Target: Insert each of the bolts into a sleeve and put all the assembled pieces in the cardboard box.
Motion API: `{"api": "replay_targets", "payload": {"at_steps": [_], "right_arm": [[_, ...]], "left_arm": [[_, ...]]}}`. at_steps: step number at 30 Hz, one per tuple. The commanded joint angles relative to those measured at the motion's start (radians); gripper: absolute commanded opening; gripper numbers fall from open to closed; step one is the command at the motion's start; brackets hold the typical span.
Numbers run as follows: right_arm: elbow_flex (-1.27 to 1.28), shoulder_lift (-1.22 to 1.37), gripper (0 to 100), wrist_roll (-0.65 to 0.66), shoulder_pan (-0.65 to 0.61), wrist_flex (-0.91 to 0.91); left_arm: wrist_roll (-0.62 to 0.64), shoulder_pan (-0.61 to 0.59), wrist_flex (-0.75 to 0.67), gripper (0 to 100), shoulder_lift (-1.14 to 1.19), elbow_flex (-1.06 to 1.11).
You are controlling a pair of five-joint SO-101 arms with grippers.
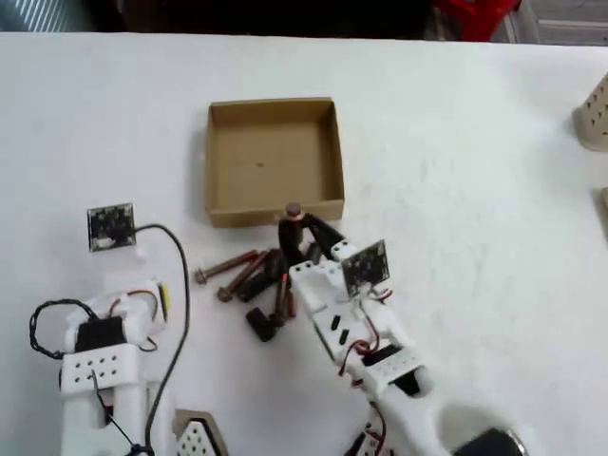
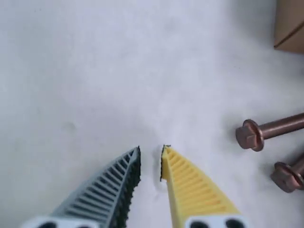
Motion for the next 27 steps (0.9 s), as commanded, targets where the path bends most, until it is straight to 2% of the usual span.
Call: {"api": "replay_targets", "payload": {"at_steps": [1, 7, 10, 13, 20, 24, 27], "right_arm": [[-0.043, -0.234, 1.5, 0.005, 0.045, 0.317], [-0.236, -0.490, 1.5, 0.005, 0.125, 0.944], [-0.351, -0.532, 1.6, 0.005, 0.170, 1.156], [-0.437, -0.509, 1.6, 0.005, 0.197, 1.236], [-0.594, -0.335, 1.6, 0.006, 0.232, 1.285], [-0.767, -0.188, 1.6, 0.006, 0.236, 1.374], [-0.934, -0.070, 1.7, 0.011, 0.234, 1.468]], "left_arm": [[-0.012, -0.016, -0.029, 11, -0.015, -0.006], [-0.012, -0.016, -0.029, 11, -0.015, -0.005], [-0.012, -0.015, -0.029, 11, -0.015, -0.005], [-0.014, -0.015, -0.031, 11, -0.015, 0.006], [-0.014, -0.013, -0.077, 11, -0.015, 0.043], [-0.014, -0.013, -0.072, 11, -0.015, 0.043], [-0.071, -0.013, -0.072, 10, -0.015, 0.043]]}}
